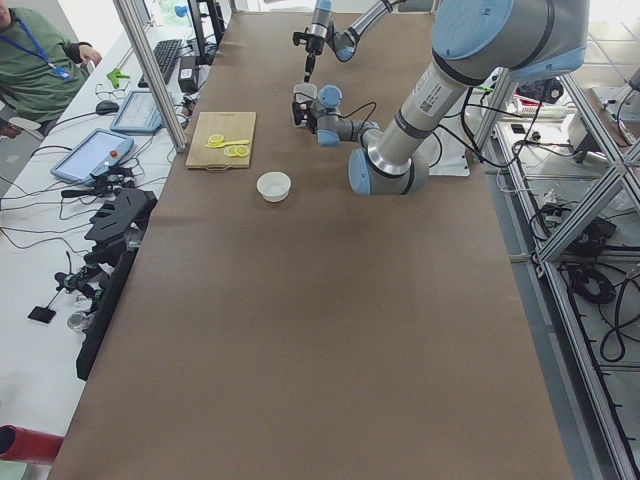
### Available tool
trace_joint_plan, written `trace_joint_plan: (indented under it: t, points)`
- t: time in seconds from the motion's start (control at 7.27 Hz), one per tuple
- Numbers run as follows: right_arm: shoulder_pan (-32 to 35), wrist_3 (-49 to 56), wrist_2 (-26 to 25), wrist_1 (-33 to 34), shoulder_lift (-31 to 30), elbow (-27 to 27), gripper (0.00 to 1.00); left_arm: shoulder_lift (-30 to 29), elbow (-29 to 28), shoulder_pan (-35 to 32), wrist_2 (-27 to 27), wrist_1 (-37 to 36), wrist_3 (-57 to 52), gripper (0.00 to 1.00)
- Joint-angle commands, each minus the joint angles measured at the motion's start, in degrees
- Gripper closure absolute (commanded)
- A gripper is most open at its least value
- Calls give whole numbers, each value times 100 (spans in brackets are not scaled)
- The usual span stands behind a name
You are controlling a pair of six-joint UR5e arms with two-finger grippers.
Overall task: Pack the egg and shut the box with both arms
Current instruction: 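Lift the lid with the right gripper, swinging it toward the eggs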
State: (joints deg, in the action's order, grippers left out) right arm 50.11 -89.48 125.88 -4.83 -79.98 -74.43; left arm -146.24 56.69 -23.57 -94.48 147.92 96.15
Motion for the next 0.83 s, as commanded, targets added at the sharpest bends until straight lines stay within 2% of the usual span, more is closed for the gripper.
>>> trace_joint_plan:
  t: [0.0,0.69]
  points:
    - [51,1,16,0,0,-54,100,-1,0,20,0,0,0,100]
    - [51,-16,-19,88,61,-300,100,-1,9,28,0,0,0,100]
